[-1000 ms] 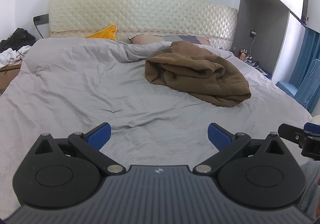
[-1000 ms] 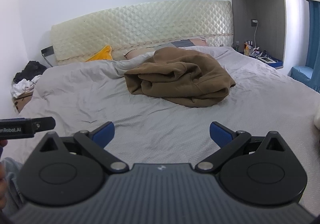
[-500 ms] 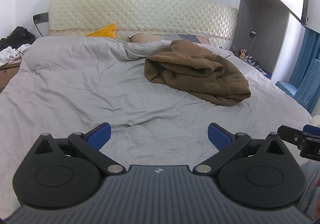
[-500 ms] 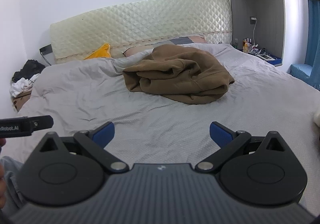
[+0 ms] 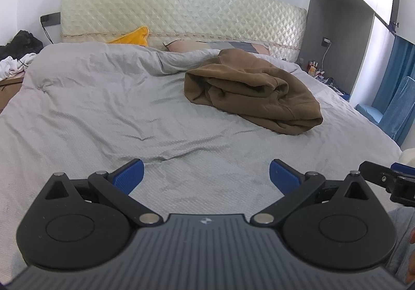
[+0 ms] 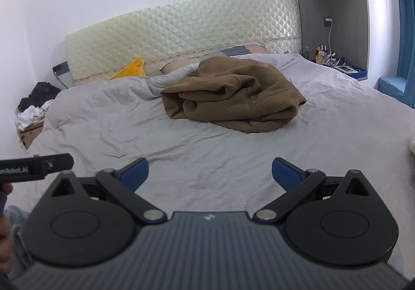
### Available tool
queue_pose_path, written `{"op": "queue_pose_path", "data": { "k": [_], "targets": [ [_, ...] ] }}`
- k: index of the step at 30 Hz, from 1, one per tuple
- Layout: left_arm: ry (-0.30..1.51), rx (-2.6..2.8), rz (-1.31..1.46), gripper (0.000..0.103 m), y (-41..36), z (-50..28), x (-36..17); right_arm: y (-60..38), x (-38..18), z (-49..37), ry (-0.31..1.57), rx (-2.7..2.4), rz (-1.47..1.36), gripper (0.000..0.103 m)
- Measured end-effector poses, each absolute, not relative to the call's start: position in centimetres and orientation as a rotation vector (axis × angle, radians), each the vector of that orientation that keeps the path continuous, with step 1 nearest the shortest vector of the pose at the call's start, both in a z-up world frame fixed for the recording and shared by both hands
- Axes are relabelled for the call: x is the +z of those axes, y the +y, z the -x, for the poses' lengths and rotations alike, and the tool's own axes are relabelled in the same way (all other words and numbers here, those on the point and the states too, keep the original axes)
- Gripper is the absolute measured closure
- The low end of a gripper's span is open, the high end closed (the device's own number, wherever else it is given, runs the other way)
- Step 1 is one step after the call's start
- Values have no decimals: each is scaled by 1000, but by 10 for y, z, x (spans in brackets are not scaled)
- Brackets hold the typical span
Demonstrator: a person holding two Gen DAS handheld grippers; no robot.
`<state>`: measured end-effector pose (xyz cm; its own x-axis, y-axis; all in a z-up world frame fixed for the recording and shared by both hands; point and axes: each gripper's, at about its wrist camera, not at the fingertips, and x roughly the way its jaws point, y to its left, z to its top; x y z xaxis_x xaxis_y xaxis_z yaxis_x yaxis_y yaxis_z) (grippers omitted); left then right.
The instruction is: Fold large clothes
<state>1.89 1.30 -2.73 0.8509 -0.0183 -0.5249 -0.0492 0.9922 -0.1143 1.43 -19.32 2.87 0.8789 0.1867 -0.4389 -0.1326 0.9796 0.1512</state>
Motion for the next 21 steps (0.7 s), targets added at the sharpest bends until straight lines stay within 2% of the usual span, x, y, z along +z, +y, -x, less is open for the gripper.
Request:
{"op": "queue_pose_path", "data": {
  "k": [21],
  "targets": [
    [569,13,107,0,17,-71,-62,-203,-8,-44,459,132,-96,0]
  ]
}}
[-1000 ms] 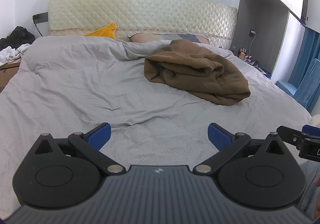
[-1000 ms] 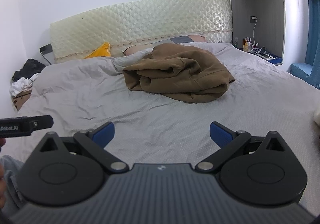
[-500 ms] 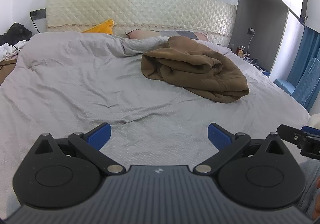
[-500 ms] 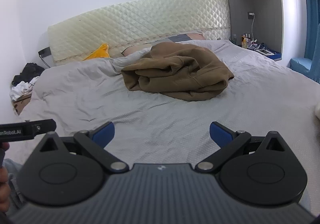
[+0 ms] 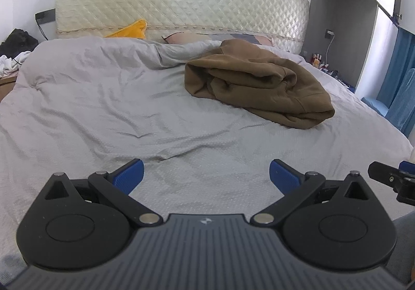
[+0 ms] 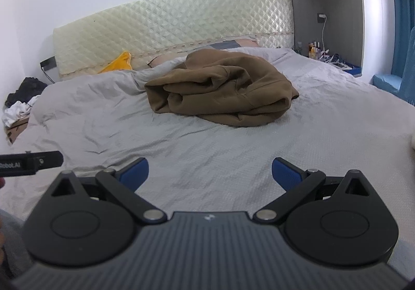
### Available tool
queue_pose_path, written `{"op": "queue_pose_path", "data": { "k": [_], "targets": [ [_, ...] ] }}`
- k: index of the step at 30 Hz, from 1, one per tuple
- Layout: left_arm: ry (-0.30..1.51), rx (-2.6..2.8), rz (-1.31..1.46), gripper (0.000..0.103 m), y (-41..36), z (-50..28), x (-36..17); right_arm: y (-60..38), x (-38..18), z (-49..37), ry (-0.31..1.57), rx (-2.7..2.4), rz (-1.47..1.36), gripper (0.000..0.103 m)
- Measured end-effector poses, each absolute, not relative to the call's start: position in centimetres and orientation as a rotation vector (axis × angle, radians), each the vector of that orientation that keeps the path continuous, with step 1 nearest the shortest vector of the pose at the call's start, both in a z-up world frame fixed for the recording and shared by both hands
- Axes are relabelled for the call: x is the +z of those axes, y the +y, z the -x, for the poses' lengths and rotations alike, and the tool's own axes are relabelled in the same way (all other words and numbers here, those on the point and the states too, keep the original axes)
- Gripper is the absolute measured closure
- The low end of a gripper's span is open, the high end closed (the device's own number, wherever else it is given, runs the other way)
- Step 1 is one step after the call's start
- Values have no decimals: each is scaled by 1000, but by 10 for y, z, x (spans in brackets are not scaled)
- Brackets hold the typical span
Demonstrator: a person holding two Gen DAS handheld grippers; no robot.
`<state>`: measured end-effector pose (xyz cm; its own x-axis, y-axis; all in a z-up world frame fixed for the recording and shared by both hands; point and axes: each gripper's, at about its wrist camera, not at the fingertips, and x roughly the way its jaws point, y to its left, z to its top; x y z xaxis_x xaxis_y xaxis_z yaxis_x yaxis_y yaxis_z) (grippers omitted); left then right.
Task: Fold large clothes
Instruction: 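Lower both grippers onto the brown hoodie and close them on its fabric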
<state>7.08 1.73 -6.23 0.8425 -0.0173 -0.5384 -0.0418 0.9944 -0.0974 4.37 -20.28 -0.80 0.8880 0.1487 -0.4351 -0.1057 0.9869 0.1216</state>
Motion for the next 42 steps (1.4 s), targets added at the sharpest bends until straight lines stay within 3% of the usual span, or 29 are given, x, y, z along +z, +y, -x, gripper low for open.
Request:
{"op": "queue_pose_path", "data": {
  "k": [8,12,22,26,35,42],
  "targets": [
    [569,-21,134,0,16,-97,-65,-213,-12,-59,443,144,-148,0],
    [585,-39,146,0,20,-127,-61,-219,-6,-80,443,197,-189,11],
    [617,-178,353,0,35,-259,-44,-227,23,-182,478,313,-371,12],
    [614,-229,425,0,40,-324,-48,-228,21,-241,511,330,-430,19],
    [603,-340,584,0,62,-499,-99,-217,-25,-398,538,333,-542,20],
    [613,-395,756,14,83,-611,-159,-215,-70,-485,554,313,-625,20]
  ]
}}
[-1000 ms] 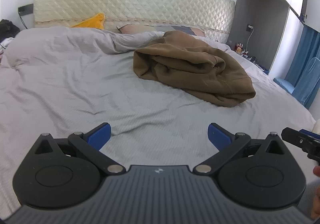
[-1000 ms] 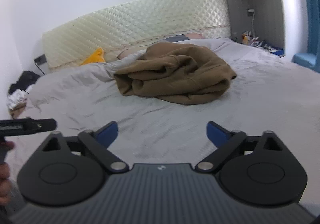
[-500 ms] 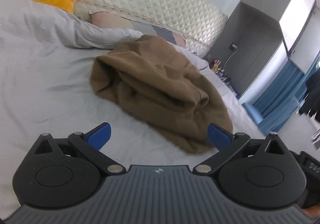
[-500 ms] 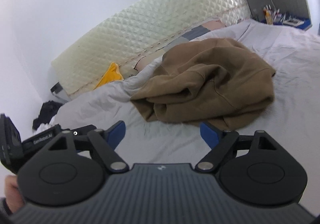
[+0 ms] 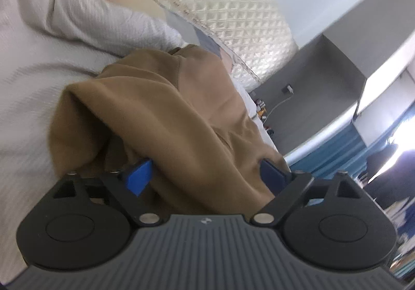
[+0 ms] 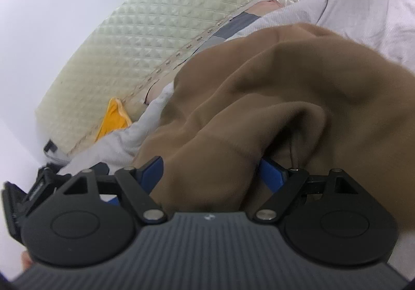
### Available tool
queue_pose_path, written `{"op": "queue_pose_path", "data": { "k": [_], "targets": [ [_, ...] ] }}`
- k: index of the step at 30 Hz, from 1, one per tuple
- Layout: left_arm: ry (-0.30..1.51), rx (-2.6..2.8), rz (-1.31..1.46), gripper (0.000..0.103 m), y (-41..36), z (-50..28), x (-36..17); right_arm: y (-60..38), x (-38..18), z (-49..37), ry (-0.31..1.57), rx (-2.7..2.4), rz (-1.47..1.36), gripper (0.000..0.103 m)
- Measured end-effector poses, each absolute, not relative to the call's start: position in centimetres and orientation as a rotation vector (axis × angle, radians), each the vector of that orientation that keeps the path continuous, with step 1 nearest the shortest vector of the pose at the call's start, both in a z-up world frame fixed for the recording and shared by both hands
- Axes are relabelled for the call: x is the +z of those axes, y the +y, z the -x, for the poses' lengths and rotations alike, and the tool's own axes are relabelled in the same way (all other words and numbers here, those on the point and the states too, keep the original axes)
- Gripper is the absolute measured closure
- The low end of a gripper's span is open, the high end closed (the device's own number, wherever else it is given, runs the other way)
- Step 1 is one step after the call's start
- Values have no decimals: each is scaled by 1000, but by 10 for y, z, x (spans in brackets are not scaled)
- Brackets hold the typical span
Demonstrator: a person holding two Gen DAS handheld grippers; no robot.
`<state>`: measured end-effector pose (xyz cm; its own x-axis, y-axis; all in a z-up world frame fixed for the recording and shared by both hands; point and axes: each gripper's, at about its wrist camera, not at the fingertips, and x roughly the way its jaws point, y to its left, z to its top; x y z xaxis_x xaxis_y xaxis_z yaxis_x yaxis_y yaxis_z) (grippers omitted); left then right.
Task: Fold large clothes
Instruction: 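Lower both grippers onto the brown hoodie and close them on its fabric, then lift the hoodie with both grippers and shake it out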
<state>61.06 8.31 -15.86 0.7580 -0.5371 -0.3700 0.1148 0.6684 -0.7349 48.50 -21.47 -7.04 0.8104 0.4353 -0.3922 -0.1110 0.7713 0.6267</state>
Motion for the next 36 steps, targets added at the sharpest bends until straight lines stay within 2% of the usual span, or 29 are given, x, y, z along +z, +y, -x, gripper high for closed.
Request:
{"op": "queue_pose_path", "data": {
  "k": [1,4,5,7,9,11,15,24,36],
  "targets": [
    [621,-395,780,16,85,-622,-166,-217,-76,-492,553,315,-659,20],
    [647,-384,869,29,92,-656,-187,-223,-86,-509,550,297,-775,21],
    [653,-382,896,33,93,-664,-191,-225,-88,-513,548,288,-810,26],
    [657,-366,917,48,95,-677,-190,-233,-90,-522,568,261,-858,38],
    [674,-340,891,80,96,-686,-184,-236,-87,-527,581,257,-870,54],
    [651,-319,847,91,94,-682,-165,-233,-78,-527,588,268,-835,61],
    [573,-273,711,95,88,-667,-123,-219,-47,-516,538,336,-691,68],
    [392,-280,680,97,90,-578,-24,-208,54,-445,375,457,-567,69],
    [138,-263,578,97,85,-367,162,-210,193,-291,150,579,-457,69]
  ]
}}
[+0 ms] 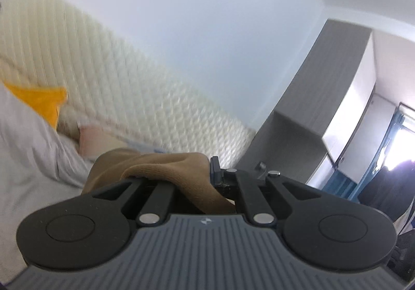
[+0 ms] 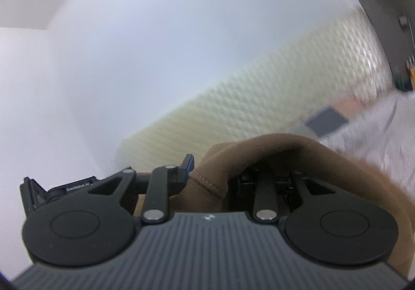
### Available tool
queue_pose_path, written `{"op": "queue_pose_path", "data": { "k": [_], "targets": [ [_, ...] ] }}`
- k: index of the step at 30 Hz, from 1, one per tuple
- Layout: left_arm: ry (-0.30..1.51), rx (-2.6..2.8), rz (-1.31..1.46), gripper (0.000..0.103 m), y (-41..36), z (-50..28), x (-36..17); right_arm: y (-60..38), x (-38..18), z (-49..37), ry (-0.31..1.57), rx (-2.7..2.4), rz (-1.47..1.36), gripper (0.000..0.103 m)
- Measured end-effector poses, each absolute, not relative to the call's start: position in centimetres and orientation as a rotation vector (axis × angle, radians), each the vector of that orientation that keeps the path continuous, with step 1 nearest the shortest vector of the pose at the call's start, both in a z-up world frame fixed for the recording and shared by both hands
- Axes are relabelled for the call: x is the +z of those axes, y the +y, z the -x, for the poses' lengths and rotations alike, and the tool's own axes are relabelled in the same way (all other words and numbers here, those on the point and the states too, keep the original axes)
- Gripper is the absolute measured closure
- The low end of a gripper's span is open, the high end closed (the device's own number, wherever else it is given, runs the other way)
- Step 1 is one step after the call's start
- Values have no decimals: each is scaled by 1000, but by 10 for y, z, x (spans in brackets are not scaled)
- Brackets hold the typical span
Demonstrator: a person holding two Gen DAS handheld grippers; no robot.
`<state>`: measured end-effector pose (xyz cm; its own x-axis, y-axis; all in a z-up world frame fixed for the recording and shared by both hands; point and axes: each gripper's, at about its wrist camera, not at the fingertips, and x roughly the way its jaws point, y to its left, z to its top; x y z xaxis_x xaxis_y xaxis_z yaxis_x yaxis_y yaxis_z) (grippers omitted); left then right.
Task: Fold large clothes
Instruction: 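Lift the hoodie with both grippers and shake it out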
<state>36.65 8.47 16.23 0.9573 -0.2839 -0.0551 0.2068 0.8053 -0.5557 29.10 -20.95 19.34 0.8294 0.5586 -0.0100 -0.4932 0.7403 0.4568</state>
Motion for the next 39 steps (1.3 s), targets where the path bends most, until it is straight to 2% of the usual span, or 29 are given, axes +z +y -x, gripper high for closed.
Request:
{"op": "queue_pose_path", "data": {
  "k": [6,15,24,28,35,39],
  "targets": [
    [36,-221,523,97,85,-245,236,-203,253,-210,99,665,-435,69],
    [-133,-163,396,96,79,-70,322,-203,299,-110,33,822,-405,69],
    [-166,-123,384,96,103,22,364,-179,343,-64,55,942,-376,69],
    [-107,-87,398,96,125,13,345,-158,331,-91,163,957,-356,69],
    [81,32,507,96,186,-76,246,-95,238,-185,316,877,-288,70],
    [186,75,557,96,224,-154,200,-56,190,-269,451,832,-305,70]
  ]
}}
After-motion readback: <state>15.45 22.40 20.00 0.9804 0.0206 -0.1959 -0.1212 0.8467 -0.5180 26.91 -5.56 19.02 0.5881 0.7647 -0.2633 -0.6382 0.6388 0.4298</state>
